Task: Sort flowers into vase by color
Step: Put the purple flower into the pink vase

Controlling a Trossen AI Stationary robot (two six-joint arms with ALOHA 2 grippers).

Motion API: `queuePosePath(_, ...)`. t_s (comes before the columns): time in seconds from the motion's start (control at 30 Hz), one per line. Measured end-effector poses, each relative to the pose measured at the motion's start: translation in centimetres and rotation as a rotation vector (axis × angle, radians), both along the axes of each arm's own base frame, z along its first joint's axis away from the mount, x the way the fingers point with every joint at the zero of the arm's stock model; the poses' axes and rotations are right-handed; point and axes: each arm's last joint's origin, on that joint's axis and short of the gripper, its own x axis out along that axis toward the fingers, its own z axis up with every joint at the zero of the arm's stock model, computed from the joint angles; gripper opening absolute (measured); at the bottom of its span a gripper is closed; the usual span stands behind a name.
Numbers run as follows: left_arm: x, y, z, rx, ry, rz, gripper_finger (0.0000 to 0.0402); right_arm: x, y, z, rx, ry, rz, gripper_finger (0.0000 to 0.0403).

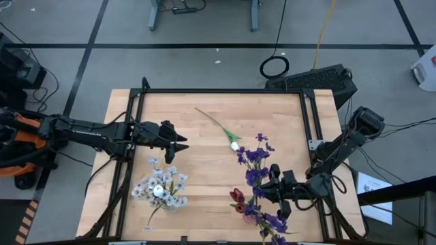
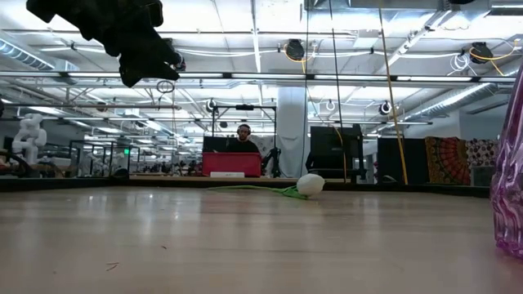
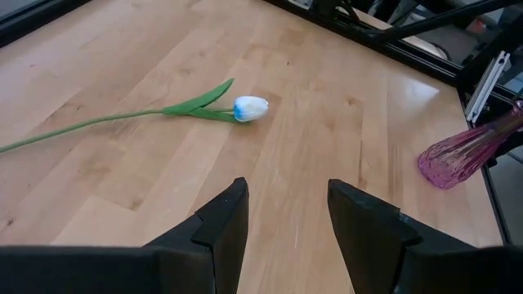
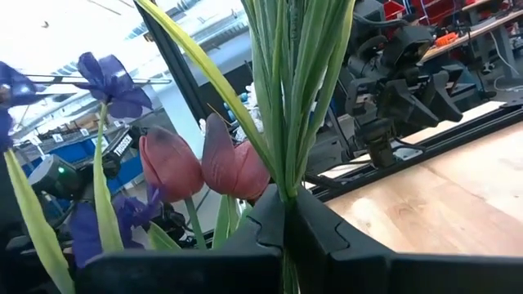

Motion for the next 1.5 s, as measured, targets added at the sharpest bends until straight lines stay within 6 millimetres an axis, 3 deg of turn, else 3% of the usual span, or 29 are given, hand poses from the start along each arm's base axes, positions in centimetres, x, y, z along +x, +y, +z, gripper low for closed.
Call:
queuePosePath(1.1, 0.0, 0.0, 0.0, 0.001, 0.0, 0.0, 0.0173, 0.1, 0.3, -1.3, -0.242, 0.086, 0.035, 0.0)
queuePosePath(1.5, 0.0, 0.0, 0.0, 0.001, 0.0, 0.0, 0.0173, -0.7, -1.1, 1.0, -0.254, 0.047, -0.171, 0.0)
